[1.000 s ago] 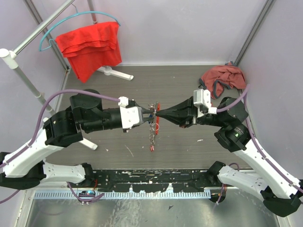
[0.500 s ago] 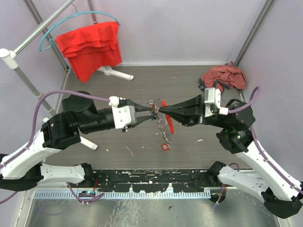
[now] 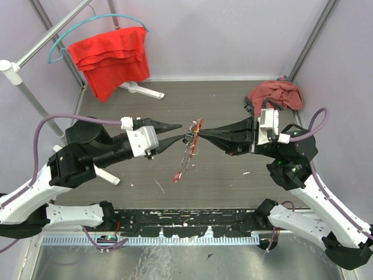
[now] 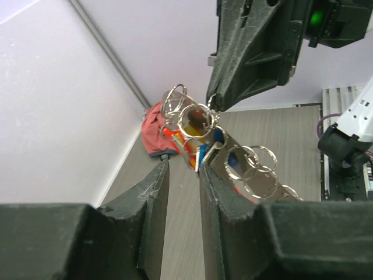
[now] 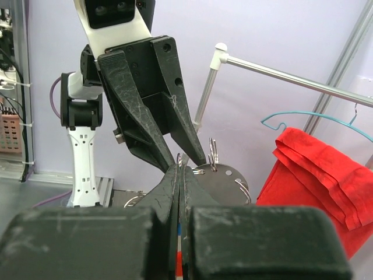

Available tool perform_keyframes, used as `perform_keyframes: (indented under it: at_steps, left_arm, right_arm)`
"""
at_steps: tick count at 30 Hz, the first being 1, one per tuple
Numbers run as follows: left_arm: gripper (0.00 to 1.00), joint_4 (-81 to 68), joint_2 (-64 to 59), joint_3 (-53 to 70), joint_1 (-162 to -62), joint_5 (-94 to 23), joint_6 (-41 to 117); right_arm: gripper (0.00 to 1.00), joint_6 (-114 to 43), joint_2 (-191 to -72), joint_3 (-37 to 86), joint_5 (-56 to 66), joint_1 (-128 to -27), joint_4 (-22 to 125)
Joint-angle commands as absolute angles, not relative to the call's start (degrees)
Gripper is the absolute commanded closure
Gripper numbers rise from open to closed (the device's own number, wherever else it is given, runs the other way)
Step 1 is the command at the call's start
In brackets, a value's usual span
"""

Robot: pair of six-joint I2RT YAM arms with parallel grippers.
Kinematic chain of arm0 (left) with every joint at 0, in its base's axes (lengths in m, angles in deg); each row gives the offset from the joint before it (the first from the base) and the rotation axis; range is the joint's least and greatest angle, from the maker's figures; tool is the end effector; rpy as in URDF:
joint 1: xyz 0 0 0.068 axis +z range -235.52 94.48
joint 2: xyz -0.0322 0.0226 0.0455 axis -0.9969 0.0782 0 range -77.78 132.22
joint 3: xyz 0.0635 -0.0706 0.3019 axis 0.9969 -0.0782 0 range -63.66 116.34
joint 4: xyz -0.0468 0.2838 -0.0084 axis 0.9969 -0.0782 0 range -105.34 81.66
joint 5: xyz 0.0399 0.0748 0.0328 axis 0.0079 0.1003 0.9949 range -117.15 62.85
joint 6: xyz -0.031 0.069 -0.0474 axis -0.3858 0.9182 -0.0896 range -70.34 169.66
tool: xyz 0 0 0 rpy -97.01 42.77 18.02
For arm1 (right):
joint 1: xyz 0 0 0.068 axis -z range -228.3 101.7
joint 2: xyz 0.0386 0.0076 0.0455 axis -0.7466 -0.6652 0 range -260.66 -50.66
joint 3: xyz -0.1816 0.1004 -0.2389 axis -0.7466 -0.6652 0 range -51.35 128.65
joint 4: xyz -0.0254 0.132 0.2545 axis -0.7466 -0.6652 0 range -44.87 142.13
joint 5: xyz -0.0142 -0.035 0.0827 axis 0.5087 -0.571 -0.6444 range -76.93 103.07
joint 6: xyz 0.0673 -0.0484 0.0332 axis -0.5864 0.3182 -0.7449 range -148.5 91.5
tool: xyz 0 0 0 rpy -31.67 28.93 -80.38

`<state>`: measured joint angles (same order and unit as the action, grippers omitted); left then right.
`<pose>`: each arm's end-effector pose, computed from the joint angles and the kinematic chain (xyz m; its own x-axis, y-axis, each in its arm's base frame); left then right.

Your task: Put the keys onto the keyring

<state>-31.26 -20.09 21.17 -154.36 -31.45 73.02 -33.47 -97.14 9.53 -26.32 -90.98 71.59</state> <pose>0.0750 -0.2104 0.5637 0.4039 0.0521 -0.9133 0.8679 0.2937 0.4005 0.0901 0.1519 0.5389 0.3292 0.3946 -0.8579 -0.9434 0.1774 -0.2804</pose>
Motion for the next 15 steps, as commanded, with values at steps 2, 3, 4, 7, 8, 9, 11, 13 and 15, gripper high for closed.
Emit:
perform_keyframes:
  at_steps: [2, 3, 4, 7, 8, 9, 11, 13, 15]
  left_arm:
    - [0.66, -26.98, -21.05, 20.25, -154.42, -27.88, 73.14]
    - [0.66, -26.83, -21.1, 20.27, -154.42, -28.32, 73.15]
    - [0.66, -26.69, -21.11, 20.27, -154.42, -28.81, 73.08]
    - [0.66, -26.53, -21.38, 20.35, -154.42, -30.7, 72.83]
    - [0.66, -26.49, -21.67, 20.28, -154.42, -31.31, 72.79]
    - [0.66, -26.35, -21.89, 20.18, -154.36, -31.63, 72.6]
    - [0.66, -25.85, -22.36, 19.82, -154.42, -31.81, 72.36]
    - [0.66, -25.62, -22.54, 19.54, -154.41, -31.66, 72.35]
    - [0.67, -25.53, -22.5, 19.52, -154.42, -31.61, 72.06]
  right_arm:
    - [0.99, -34.37, -96.01, 10.56, -24.09, -91.1, 77.08]
    - [0.99, -34.44, -96.06, 10.61, -23.79, -91.06, 77.23]
    - [0.99, -34.6, -96.09, 10.48, -23.43, -91.05, 77.45]
    - [0.99, -35.44, -96.09, 9.62, -21.12, -91.07, 78.99]
    - [0.99, -35.83, -96.05, 9.27, -19.9, -91.06, 80.07]
    - [0.99, -36.25, -96.21, 9.02, -18.88, -91.1, 80.71]
    - [0.99, -36.87, -96.7, 8.9, -17.8, -91.07, 81.58]
    - [0.99, -38.01, -97.2, 8.58, -16.93, -91.06, 82.91]
    - [0.99, -39.15, -97.72, 8.35, -16.59, -91.07, 83.92]
